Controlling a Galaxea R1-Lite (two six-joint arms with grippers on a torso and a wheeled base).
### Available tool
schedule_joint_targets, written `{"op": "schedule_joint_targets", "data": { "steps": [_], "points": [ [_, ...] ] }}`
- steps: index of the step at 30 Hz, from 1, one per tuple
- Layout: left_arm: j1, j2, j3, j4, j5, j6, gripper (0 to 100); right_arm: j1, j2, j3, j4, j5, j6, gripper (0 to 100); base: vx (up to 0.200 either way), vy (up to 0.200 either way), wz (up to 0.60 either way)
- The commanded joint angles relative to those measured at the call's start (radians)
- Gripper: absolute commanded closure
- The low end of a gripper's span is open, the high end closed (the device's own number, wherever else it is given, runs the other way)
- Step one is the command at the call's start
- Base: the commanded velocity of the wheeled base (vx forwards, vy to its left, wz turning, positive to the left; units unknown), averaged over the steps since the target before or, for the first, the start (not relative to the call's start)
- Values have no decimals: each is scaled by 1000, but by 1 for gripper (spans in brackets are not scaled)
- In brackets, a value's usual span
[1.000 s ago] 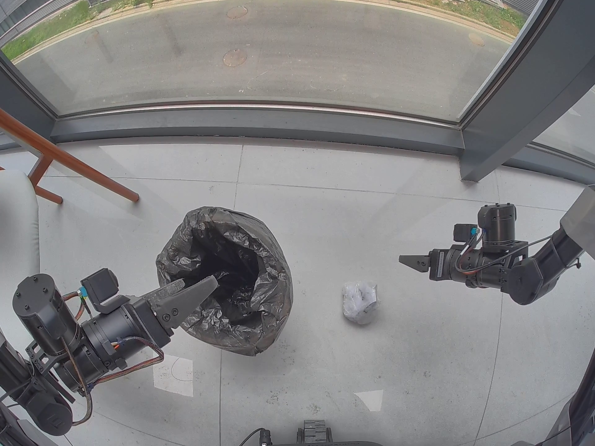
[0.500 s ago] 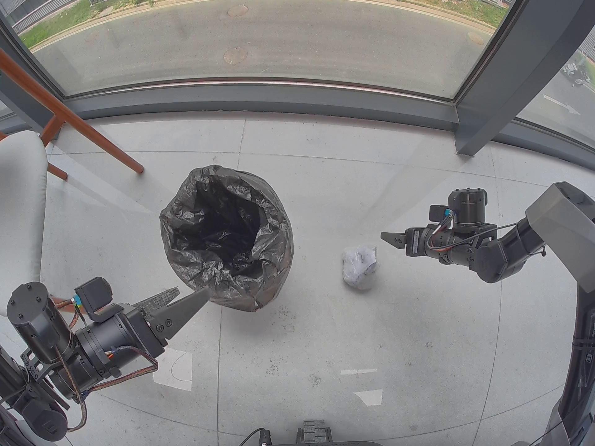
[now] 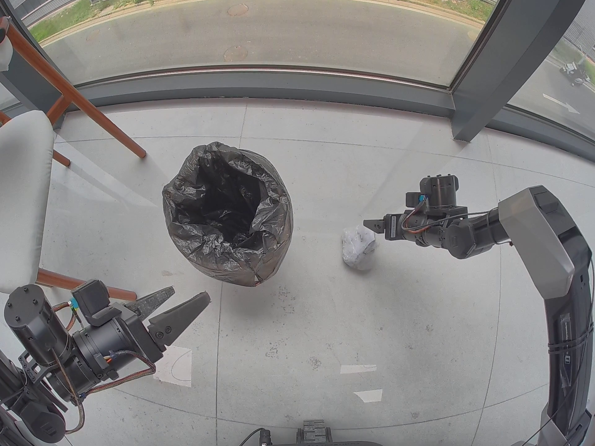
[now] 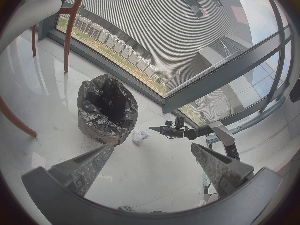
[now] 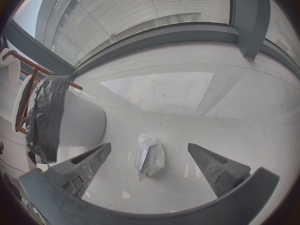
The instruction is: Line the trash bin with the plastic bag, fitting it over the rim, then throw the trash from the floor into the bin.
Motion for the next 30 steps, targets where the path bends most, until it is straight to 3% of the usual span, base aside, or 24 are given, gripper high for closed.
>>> {"op": "schedule_joint_targets", "data": {
  "steps": [1, 12, 13, 17, 20, 26, 27, 28, 30],
  "points": [
    [5, -6, 13, -18, 3, 3, 0, 27, 195, -264, 126, -10, -13, 0, 0, 0, 0],
    [28, -6, 13, -18, 4, -1, 0, 36, 327, -282, 183, -26, -29, 0, 0, 0, 0],
    [28, -6, 13, -18, 4, -1, 0, 34, 339, -282, 176, -27, -32, 100, 0, 0, 0],
    [28, -6, 13, -18, 4, 1, 0, 37, 371, -282, 135, -27, -41, 100, 0, 0, 0],
    [28, -7, 13, -18, 4, 1, 0, 51, 270, -282, 199, -33, -41, 100, 0, 0, 0],
    [30, -17, 13, -18, 4, -1, 0, 53, -172, -282, 657, -23, -29, 100, 0, 0, 0],
    [28, -17, 13, -18, 4, -1, 0, 51, -182, -282, 669, -23, -29, 100, 0, 0, 0],
    [30, -18, 13, -18, 4, -1, 0, 34, -296, -282, 801, -6, -30, 100, 0, 0, 0],
    [30, -18, 13, -18, 6, 1, 0, 17, -385, -282, 904, 29, -29, 100, 0, 0, 0]
  ]
}}
